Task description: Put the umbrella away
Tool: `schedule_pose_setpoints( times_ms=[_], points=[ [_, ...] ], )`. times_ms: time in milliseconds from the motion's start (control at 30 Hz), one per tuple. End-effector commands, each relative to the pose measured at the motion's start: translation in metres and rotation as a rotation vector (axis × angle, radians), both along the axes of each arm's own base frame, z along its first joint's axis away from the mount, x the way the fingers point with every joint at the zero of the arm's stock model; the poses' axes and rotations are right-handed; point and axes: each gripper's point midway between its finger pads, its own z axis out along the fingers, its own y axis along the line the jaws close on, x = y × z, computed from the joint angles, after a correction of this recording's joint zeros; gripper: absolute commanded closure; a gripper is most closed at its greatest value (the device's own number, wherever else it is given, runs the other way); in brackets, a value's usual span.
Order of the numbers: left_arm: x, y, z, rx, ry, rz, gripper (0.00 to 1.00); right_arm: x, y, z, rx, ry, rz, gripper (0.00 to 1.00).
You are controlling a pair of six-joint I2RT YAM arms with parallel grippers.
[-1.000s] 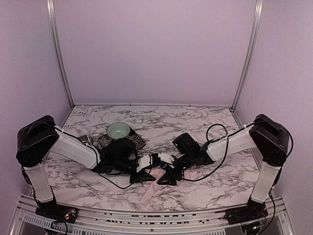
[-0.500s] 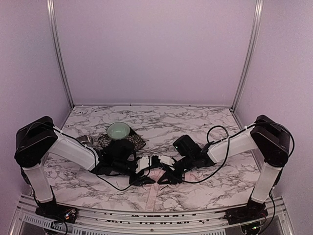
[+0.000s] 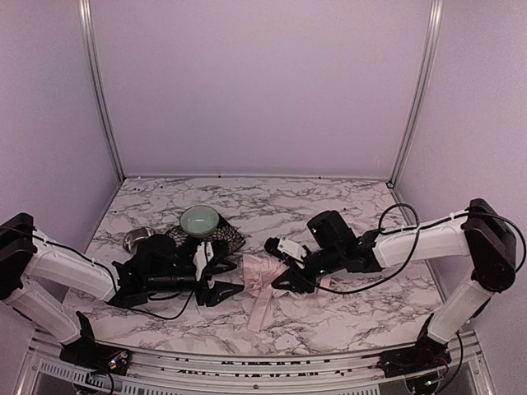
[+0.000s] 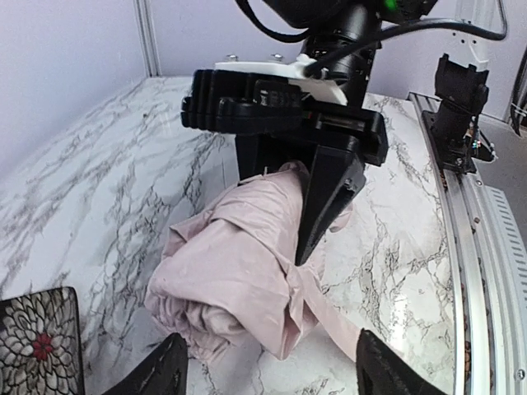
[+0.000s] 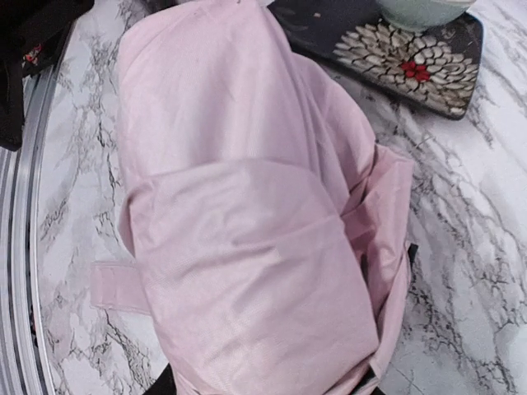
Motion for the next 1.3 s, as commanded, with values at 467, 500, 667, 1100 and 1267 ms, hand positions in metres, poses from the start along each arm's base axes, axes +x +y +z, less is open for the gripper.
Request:
schedule_pose_setpoints(
  times_ms=[467,500,667,1100,1267],
  points=[
    [-0.02,-0.026,0.015,-0.269,0.007,-0.138,0.25,-0.003,0.014,0.151,0.346,-0.171,0.011,1.0],
    [-0.022,-0.028,0.014,-0.265,0.009,-0.154,0.26,-0.005,0.014,0.155,0.357,-0.175,0.017,1.0],
    [-0.03,-0.026,0.005,-0.239,-0.023,-0.203,0.6,-0.014,0.015,0.174,0.405,-0.174,0.065,1.0],
    [-0.025,-0.022,-0.024,-0.125,-0.007,-0.181,1.0,-0.049,0.007,0.226,0.517,-0.207,0.217,1.0],
    [-0.014,-0.018,-0.033,-0.097,-0.029,-0.157,1.0,-0.11,-0.006,0.236,0.571,-0.15,0.532,1.0]
  ],
)
